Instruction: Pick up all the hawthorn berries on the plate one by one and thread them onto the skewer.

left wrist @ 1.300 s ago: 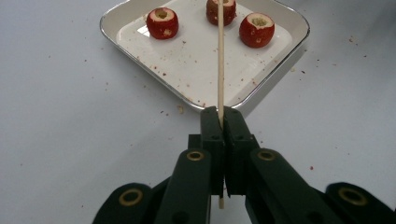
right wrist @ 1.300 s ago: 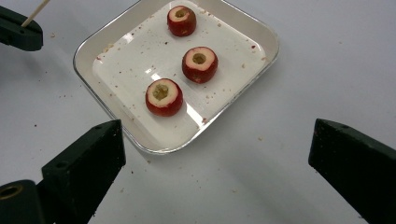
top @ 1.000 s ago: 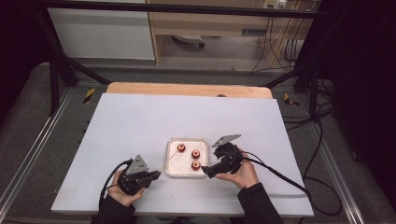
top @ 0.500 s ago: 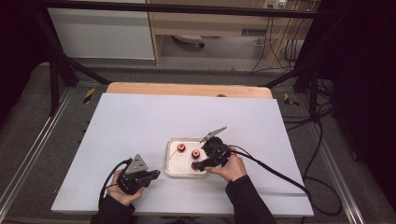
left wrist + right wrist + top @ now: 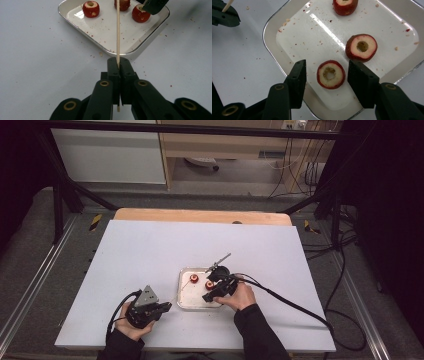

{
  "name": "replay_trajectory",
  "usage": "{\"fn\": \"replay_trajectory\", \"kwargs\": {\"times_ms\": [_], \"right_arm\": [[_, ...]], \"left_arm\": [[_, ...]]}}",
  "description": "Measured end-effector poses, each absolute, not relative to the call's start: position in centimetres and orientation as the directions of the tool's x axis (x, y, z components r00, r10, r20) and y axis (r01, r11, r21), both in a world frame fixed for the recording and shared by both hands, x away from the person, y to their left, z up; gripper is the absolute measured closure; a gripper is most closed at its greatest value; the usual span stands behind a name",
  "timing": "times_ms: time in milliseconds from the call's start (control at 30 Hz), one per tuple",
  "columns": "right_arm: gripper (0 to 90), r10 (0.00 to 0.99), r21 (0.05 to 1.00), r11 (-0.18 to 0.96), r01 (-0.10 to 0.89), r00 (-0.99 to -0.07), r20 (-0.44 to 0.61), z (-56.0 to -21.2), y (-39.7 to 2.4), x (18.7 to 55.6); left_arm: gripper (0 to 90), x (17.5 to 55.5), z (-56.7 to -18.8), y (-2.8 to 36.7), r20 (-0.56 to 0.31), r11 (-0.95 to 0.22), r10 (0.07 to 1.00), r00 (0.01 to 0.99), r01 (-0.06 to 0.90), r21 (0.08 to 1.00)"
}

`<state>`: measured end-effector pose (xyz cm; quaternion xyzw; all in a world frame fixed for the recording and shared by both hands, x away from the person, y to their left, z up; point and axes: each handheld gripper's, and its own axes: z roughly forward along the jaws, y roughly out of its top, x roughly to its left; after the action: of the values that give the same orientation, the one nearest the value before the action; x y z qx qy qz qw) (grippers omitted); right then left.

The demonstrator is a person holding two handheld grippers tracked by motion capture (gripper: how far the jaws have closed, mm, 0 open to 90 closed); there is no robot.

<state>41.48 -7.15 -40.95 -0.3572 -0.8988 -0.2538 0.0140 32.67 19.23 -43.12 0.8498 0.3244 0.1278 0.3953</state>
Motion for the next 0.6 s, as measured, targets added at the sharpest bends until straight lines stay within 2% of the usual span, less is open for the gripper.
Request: {"fn": "replay_trajectory", "kwargs": {"times_ms": [600], "right_arm": [[59.9, 0.624, 0.409, 0.650, 0.640, -0.757, 0.193, -42.2, -6.8, 42.1]], "left_arm": [[88.2, 32.7, -43.2, 19.1, -0.041, -0.479, 0.652, 0.757, 0.454, 0.751]]}}
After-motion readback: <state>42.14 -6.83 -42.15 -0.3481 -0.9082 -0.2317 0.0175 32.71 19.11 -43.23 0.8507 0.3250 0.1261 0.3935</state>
